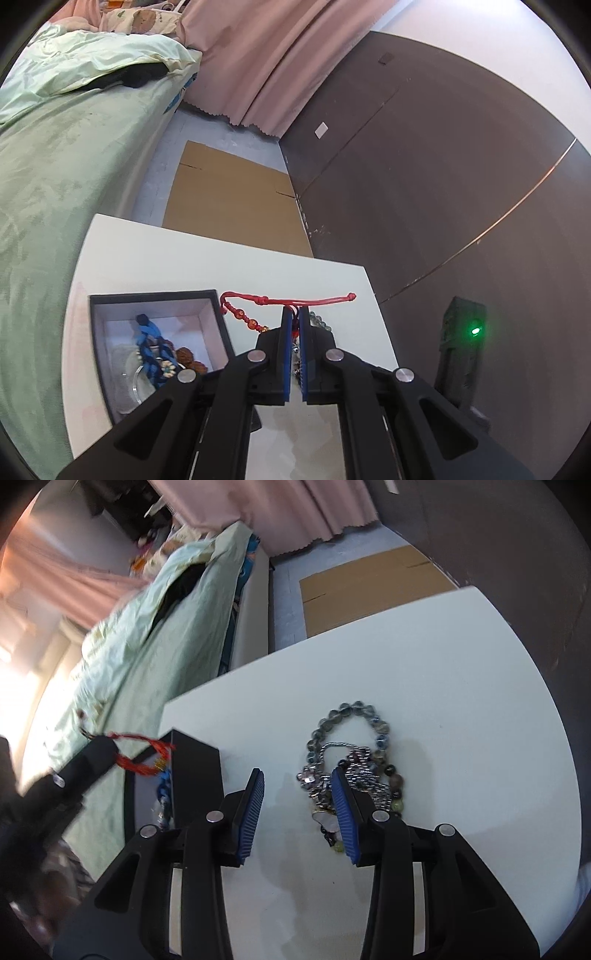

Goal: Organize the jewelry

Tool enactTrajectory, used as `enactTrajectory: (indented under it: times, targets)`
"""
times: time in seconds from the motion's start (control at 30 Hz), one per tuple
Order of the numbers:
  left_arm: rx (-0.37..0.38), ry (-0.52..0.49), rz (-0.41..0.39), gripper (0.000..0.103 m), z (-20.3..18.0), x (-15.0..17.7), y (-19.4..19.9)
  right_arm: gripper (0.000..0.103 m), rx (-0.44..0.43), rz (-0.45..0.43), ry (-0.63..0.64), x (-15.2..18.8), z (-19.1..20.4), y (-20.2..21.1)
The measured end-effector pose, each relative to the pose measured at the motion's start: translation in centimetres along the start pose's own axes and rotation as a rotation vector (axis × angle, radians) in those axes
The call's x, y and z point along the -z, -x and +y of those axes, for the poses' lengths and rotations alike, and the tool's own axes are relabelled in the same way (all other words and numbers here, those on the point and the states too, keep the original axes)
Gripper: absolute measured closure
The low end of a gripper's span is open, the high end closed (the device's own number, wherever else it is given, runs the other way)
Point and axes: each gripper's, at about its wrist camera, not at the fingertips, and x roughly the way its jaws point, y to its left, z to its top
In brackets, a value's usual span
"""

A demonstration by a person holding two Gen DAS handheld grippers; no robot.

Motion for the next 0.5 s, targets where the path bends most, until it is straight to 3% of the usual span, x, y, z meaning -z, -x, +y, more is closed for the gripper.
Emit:
enactTrajectory:
  times: [0.3, 0.37, 0.4, 0.5]
  targets:
    - [-0.007, 0.024, -0.017, 0.102, 1.8, -0.1, 2.3, 0.064, 0.209, -0.018, 0.187, 1.4, 3.1, -2.3]
    - [-0.015, 0.029, -0.015, 0.102, 2.1, 0.0, 2.6, 0.073, 0.254, -0.023, 0.213, 1.7, 3.3, -2.6]
    - [-0.017, 0.030, -0.014, 0.102, 2.2, 0.0, 2.6, 0.084, 0.272, -0.024, 0.223, 1.7, 3.2, -2.8]
    - [-0.025, 0.032, -0.007, 0.102, 2.6, 0.3, 2.9, 0.088, 0.253, -0.026, 0.207, 1.9, 2.9, -2.6]
